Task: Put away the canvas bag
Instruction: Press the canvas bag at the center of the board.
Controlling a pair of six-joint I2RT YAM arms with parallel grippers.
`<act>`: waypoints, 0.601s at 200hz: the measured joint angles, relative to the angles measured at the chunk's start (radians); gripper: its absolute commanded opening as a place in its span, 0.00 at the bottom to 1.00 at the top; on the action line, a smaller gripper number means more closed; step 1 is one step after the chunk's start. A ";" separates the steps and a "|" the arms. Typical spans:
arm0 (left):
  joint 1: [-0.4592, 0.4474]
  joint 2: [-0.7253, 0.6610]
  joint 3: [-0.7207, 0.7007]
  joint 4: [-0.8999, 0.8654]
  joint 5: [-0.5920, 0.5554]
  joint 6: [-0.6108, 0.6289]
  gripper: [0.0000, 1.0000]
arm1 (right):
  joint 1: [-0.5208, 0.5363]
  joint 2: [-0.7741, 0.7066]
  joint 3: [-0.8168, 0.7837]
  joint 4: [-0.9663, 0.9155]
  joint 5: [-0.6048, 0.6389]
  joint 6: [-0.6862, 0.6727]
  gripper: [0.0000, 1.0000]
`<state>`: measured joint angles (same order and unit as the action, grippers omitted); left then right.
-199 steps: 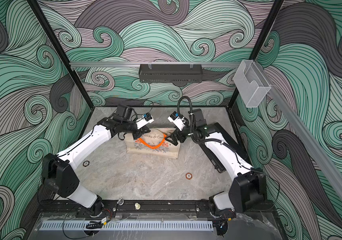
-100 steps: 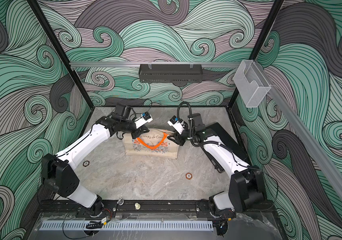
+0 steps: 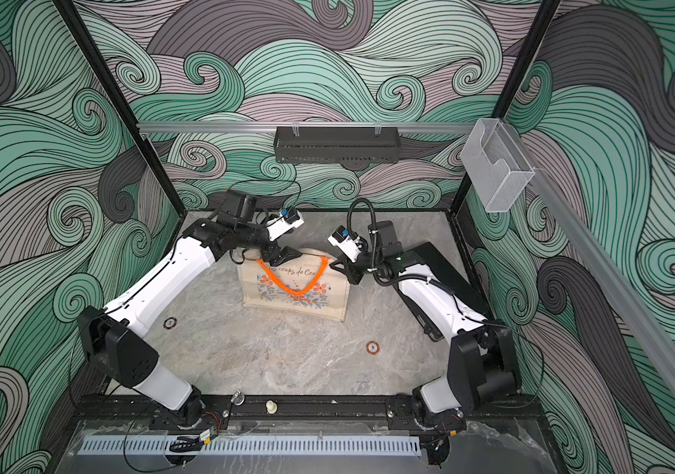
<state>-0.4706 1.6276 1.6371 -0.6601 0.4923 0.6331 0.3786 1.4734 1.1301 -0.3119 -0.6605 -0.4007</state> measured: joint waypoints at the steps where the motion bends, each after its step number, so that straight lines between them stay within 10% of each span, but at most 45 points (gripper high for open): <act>1: -0.003 0.005 0.008 -0.002 0.000 0.000 0.87 | 0.000 0.000 0.000 0.000 -0.001 0.000 0.00; 62: -0.062 0.156 0.045 0.004 0.088 -0.008 0.90 | -0.010 -0.005 -0.028 0.061 -0.034 0.035 0.00; 120: -0.063 0.229 0.127 -0.031 0.145 0.002 0.70 | -0.014 -0.005 -0.031 0.069 -0.050 0.042 0.00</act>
<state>-0.5339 1.8565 1.7645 -0.6914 0.6373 0.6350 0.3645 1.4685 1.0996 -0.2428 -0.7101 -0.3584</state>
